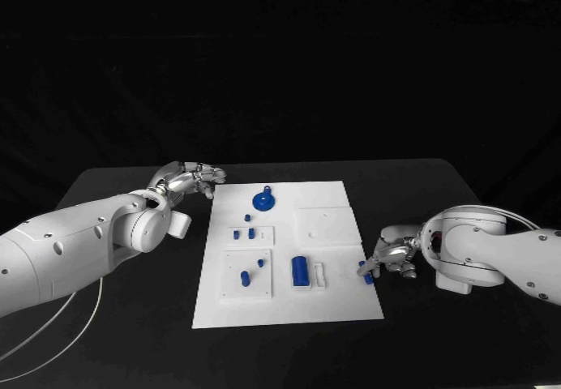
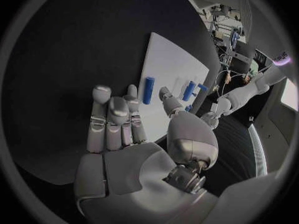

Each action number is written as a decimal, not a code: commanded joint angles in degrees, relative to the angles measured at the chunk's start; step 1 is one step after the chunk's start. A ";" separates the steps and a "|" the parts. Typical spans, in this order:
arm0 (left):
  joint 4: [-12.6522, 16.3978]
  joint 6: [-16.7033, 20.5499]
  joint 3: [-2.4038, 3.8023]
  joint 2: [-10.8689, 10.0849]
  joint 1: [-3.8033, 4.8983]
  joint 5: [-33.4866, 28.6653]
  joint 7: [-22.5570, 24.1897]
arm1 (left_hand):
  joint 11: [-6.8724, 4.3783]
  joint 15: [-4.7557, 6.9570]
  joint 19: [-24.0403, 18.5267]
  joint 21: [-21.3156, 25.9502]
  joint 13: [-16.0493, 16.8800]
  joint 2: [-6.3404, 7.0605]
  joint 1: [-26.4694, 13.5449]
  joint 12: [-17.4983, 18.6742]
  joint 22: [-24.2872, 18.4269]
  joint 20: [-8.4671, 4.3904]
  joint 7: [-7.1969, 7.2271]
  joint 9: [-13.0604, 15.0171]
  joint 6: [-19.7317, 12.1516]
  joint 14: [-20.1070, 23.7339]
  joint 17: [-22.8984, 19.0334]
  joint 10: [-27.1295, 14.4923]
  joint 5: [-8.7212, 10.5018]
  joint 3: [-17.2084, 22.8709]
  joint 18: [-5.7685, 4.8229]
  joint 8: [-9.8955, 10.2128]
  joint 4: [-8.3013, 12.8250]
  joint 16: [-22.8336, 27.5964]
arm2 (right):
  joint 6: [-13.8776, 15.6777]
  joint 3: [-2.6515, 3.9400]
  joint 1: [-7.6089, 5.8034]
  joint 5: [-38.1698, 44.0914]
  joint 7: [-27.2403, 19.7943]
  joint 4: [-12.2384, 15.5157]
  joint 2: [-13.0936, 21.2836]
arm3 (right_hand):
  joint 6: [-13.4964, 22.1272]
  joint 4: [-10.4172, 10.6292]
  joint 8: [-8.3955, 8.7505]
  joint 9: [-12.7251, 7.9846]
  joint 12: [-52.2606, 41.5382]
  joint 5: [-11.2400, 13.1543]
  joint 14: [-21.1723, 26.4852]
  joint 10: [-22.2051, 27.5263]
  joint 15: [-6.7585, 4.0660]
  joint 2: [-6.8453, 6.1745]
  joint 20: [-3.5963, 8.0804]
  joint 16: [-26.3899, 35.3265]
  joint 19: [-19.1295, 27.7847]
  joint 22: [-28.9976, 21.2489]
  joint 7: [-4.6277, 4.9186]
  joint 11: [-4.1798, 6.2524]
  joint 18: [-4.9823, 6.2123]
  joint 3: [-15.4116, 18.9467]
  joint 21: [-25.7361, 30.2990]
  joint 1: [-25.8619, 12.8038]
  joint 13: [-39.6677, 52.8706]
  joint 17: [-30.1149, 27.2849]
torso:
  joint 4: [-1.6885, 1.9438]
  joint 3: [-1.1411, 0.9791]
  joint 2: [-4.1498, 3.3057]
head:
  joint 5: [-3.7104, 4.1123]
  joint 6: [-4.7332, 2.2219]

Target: Assemble the parts on the task board

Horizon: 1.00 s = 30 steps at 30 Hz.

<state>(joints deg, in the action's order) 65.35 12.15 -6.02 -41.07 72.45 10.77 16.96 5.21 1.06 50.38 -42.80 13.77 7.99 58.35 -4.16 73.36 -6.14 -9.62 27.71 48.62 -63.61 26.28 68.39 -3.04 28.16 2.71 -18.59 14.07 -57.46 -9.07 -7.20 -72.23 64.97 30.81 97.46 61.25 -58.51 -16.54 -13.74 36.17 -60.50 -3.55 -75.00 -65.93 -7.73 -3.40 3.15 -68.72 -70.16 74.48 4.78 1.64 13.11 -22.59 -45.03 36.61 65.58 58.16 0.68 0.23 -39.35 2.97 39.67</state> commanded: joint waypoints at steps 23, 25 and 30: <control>0.14 -0.77 0.03 -0.26 0.08 0.20 0.09 | 0.25 -0.14 -0.15 0.36 0.10 -0.14 -0.49 0.08 0.08 -0.39 0.07 0.05 -0.31 -0.36 0.13 0.00 -0.06 -0.07 1.02 0.10 -0.32 -0.04 | 0.21 -0.10 1.84 3.12 0.68 -1.26 -2.12 | -1.01 2.41 0.31 -0.14 0.10 0.73 -0.50 -0.66 0.15 -0.79 -0.66 0.33 -1.15 0.23 0.19 -0.19 1.89 -16.12 -0.24 13.39 -0.05 0.16 | -0.04 0.04 0.03 | -0.03 0.47; 0.15 -0.73 0.03 -0.29 0.08 0.20 0.08 | 0.25 -0.14 -0.15 0.37 0.10 -0.14 -0.47 0.08 0.08 -0.39 0.07 0.05 -0.31 -0.36 0.13 0.00 -0.06 -0.06 1.03 0.10 -0.31 -0.04 | 0.23 -0.10 1.85 3.16 0.71 -1.31 -2.07 | -1.11 2.23 0.26 -0.11 0.08 0.71 -0.54 -0.71 0.15 -0.64 -0.66 0.29 -1.18 0.30 0.18 -0.17 1.89 -17.25 -0.33 14.08 -0.04 0.18 | -0.05 0.03 0.04 | -0.01 0.48; 0.16 -0.74 0.03 -0.31 0.08 0.20 0.05 | 0.25 -0.14 -0.14 0.37 0.10 -0.17 -0.44 0.08 0.09 -0.39 0.07 0.05 -0.32 -0.36 0.15 0.00 -0.06 -0.05 1.03 0.10 -0.30 -0.04 | 0.66 -0.10 1.85 1.77 0.46 -1.52 -1.83 | -1.51 3.11 0.09 -0.05 0.07 0.72 -0.60 -1.08 0.17 -0.02 -1.04 0.29 -1.17 0.47 0.15 -0.15 1.89 -20.02 -0.50 14.14 -0.12 0.15 | -0.02 0.02 0.03 | 0.02 0.52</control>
<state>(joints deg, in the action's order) 65.39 12.06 -6.02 -41.41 72.45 10.80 16.77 5.09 1.06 50.37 -42.80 13.80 7.99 58.35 -4.16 73.39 -6.12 -9.62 27.71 48.63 -63.61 26.37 68.47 -3.04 28.17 2.71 -18.59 14.07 -57.46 -7.60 -6.76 -71.09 67.07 30.70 96.39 59.43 -59.72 -13.49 -13.61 42.83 -60.45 -2.83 -75.34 -66.77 -7.44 -4.22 2.60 -68.51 -71.41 74.90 4.87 1.44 13.29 -42.28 -45.27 50.10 65.52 58.27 0.65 0.26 -39.31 2.97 40.17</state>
